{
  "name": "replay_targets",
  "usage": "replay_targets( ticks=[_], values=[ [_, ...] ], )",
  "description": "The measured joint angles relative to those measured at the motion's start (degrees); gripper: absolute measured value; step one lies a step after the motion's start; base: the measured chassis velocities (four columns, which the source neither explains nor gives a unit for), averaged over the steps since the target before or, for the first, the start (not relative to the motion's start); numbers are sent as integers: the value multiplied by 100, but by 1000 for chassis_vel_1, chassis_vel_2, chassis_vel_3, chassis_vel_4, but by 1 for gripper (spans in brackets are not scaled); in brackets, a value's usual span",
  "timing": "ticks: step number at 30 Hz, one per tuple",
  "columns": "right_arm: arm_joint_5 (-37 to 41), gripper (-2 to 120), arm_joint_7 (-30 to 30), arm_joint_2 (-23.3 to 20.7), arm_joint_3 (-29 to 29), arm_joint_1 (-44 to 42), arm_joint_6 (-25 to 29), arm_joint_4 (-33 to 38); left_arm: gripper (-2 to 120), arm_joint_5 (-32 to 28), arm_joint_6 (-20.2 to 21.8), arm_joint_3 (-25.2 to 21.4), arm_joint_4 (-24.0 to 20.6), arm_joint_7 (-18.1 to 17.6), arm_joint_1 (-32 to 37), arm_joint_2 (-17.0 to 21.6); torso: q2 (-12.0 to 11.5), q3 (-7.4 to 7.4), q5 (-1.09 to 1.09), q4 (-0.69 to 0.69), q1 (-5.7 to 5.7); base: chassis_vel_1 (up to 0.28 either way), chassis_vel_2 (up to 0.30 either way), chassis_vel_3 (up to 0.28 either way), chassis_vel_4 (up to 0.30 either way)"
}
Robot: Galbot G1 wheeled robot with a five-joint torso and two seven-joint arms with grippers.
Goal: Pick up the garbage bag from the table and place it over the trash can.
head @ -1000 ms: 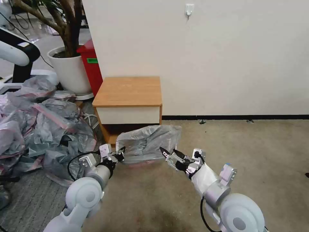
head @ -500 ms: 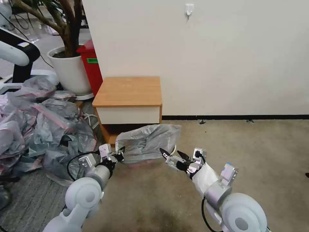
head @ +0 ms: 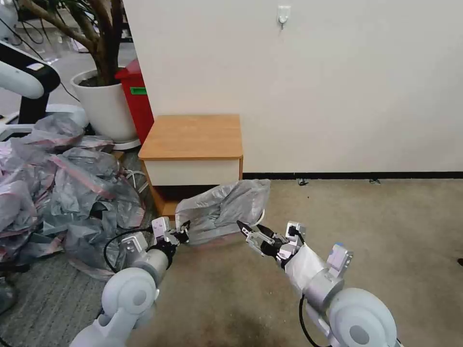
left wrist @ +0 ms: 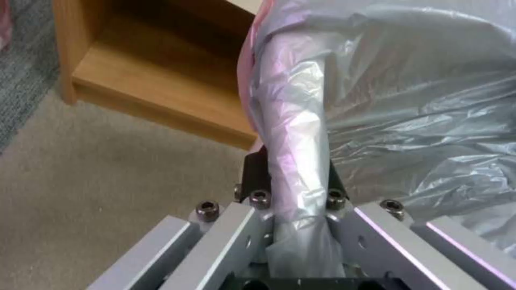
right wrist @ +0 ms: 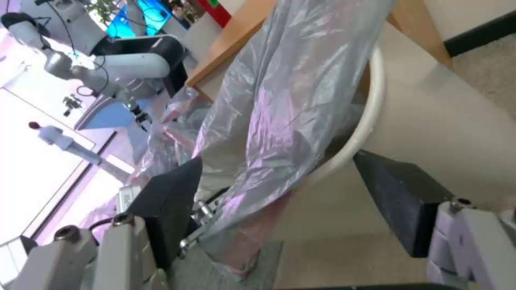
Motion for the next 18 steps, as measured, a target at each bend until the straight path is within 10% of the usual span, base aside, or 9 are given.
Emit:
replay_targets(
  ticks=[18],
  values=[
    [-26,71,-5,-74,104,-228,3,89,3,75,8,-100,-5,9,145,42,0,0,2,-1,0,0,0,0,0]
  ],
)
